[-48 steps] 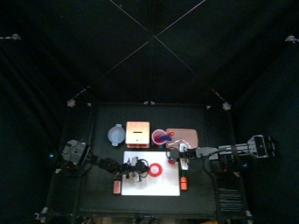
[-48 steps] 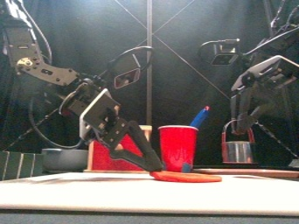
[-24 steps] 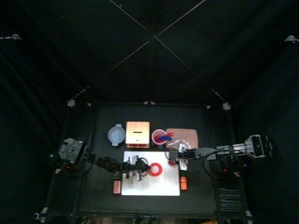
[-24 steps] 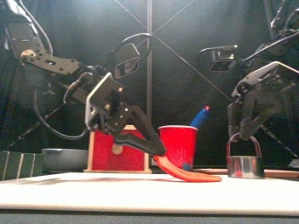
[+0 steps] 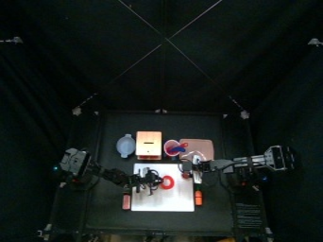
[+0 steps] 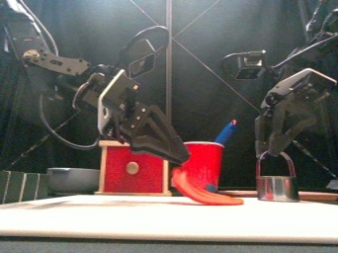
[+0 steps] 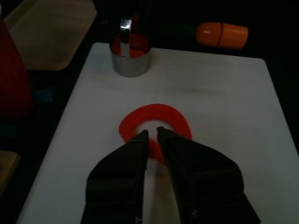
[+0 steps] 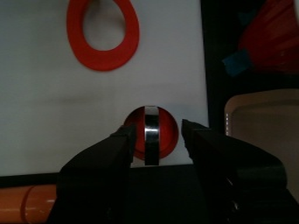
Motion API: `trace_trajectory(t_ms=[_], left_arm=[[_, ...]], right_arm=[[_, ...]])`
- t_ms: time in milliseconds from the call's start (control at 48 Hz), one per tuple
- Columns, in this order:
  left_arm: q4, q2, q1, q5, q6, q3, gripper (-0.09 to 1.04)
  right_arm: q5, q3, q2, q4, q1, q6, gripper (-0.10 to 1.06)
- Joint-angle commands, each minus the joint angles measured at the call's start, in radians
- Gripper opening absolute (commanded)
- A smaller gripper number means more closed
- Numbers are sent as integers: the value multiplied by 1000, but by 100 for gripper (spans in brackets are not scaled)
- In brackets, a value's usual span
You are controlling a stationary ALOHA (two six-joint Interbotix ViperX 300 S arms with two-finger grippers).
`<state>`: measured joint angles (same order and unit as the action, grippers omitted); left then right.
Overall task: Get the cutter from the drawer then cut the dough then place the extra dough in the bowl
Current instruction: Place the extra dough in the bowl
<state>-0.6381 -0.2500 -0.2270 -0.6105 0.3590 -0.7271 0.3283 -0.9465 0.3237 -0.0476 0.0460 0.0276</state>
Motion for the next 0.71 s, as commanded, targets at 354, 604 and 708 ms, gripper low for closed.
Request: trace_trajectory(t_ms=[354,604,708], left_arm=[[11,-44,74,-15,5,34,80],[31,-61,109,124,12,77,80],[64,-61,110,172,8,81,80]], right_arm=[[-6,26,12,2,6,2,82],[-6,25,12,6,5,2,82],[-6,23,12,6,-3,2,82]])
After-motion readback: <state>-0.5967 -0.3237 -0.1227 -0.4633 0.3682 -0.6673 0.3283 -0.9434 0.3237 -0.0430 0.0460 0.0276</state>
